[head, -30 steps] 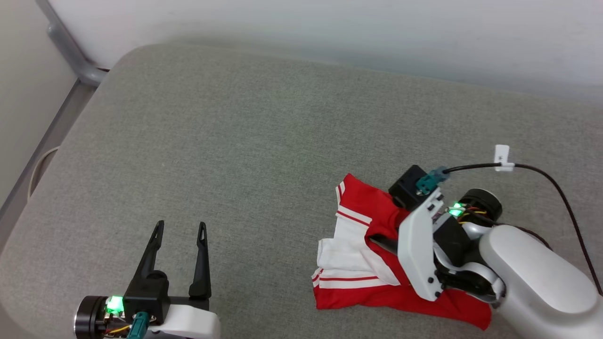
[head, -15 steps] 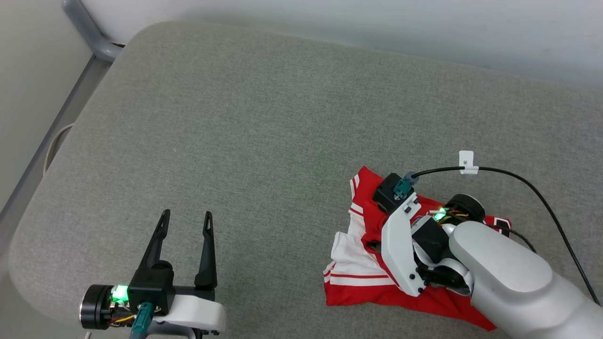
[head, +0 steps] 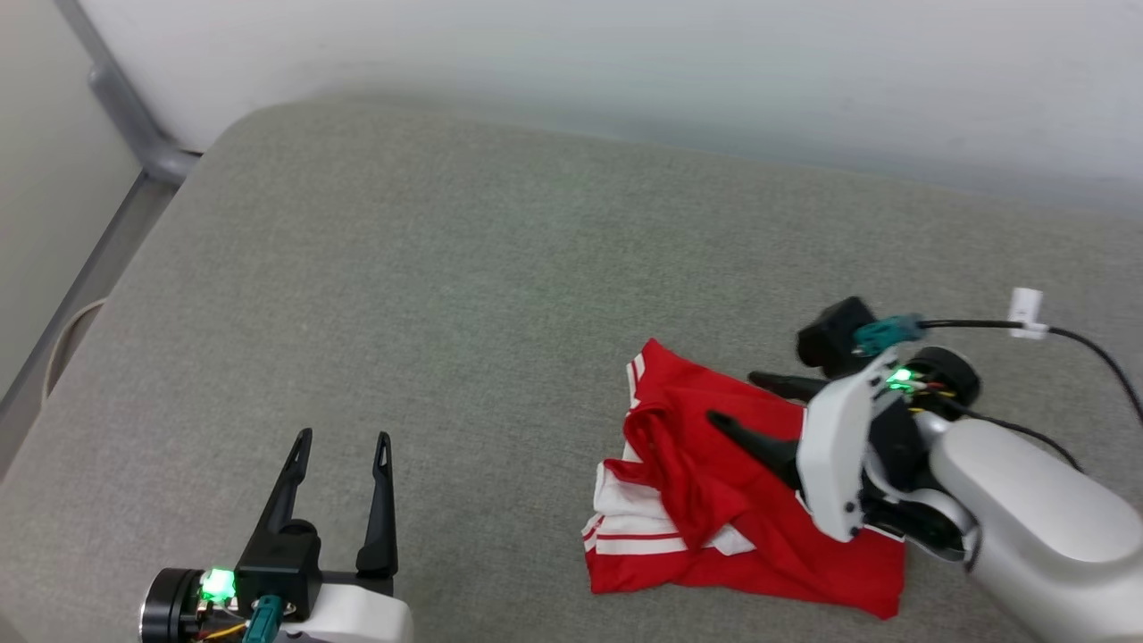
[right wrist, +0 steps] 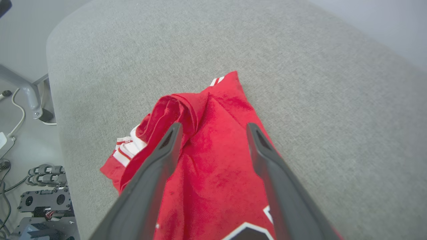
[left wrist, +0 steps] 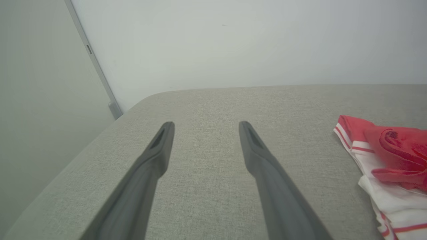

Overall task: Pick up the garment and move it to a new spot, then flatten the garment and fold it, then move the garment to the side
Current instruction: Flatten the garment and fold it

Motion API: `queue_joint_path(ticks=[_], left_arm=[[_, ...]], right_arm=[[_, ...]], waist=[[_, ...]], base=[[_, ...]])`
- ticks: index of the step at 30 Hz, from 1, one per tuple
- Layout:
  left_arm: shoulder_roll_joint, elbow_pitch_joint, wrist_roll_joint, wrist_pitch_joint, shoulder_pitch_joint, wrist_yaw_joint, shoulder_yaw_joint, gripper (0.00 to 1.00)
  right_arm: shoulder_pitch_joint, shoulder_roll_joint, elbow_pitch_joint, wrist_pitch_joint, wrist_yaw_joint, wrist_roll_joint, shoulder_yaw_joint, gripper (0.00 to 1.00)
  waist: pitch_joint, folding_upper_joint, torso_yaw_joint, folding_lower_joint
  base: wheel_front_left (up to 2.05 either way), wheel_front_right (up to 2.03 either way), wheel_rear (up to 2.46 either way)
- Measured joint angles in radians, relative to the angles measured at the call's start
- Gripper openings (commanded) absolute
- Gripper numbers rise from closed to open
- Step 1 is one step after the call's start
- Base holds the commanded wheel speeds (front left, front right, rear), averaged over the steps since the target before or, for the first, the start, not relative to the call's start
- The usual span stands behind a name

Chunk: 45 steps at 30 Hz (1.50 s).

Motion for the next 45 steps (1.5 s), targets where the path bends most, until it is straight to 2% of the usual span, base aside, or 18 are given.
queue_joint_path(ticks=[6,11,18,22,27,34,45], left_arm=[[0.011,0.001,0.0,0.0,0.025,0.0,0.008,1.0],[0.016,0.002,0.004,0.0,0.042,0.0,0.009,1.0],[0.021,-0.001,0.005,0.0,0.058,0.009,0.013,1.0],[0.023,-0.002,0.005,0.0,0.064,0.009,0.011,1.0],[0.023,-0.004,0.005,0.0,0.071,0.009,0.007,1.0],[0.029,-0.006,0.006,0.0,0.083,0.008,-0.004,1.0],[0.032,-0.013,0.003,0.0,0.102,-0.001,-0.023,1.0]], right_arm=[[0.087,-0.082,-0.066,-0.119,0.0,-0.049,-0.148,1.0],[0.186,-0.081,-0.072,-0.246,0.0,-0.189,-0.329,1.0],[0.366,0.034,-0.109,-0.415,0.0,-0.475,-0.643,1.0],[0.477,0.146,-0.159,-0.471,0.0,-0.609,-0.825,1.0],[0.605,0.282,-0.26,-0.508,0.0,-0.718,-0.976,1.0],[0.747,0.395,-0.375,-0.52,0.0,-0.782,-1.06,1.0],[0.856,0.428,-0.434,-0.521,0.0,-0.777,-1.066,1.0]], waist=[[-0.039,0.0,-0.05,0.0],[-0.066,0.0,-0.09,-0.0001],[-0.092,0.0,-0.136,-0.0001],[-0.103,0.0,-0.15,-0.0001],[-0.121,0.0,-0.157,-0.0001],[-0.142,0.0,-0.163,-0.0001],[-0.16,0.0,-0.167,-0.0002]], base=[[0.0,0.0,0.0],[0.0,0.0,0.0],[0.0,0.0,0.0],[0.0,0.0,0.0],[0.0,0.0,0.0],[0.0,0.0,0.0],[0.0,0.0,0.0]])
